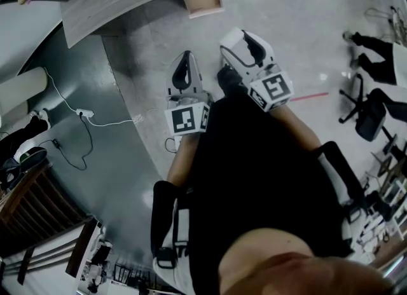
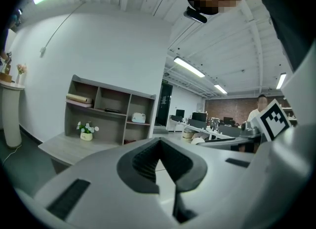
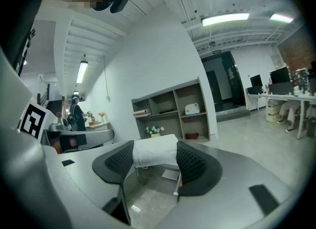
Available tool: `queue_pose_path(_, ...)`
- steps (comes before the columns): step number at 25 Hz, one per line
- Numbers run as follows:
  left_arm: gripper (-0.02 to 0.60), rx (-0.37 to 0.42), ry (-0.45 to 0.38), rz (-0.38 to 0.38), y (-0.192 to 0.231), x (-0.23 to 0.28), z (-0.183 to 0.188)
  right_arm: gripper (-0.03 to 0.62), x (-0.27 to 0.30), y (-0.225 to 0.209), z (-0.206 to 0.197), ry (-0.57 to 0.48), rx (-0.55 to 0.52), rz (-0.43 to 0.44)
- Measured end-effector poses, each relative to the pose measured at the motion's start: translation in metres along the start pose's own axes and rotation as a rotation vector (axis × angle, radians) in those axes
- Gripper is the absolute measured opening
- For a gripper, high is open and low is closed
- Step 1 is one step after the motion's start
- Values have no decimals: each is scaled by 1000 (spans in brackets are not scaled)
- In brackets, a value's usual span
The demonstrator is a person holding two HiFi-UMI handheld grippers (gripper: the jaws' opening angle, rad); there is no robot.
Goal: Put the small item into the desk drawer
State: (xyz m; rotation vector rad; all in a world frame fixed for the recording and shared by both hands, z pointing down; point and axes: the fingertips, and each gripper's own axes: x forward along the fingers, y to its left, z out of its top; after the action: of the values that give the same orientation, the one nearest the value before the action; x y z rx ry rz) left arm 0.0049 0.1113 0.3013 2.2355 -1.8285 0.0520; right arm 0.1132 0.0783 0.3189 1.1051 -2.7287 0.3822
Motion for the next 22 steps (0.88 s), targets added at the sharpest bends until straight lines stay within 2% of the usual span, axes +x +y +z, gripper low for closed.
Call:
queue_pose_path(5,-3,-25,-8,41,-4,29,5,262,15,-32,1,11,-13,20)
queue_pose_path(12,-3,-8,15,57,-8,54,1,262,37,-61,0,27,-21,35)
queue_pose_path(17,-3,-47,8,75,1,70,4,262,59,-72,-6,58,-9,22)
queue_pose_path(22,-3,-62,4,60,22,91,1,262,88,-78,-17,74,-10,-2)
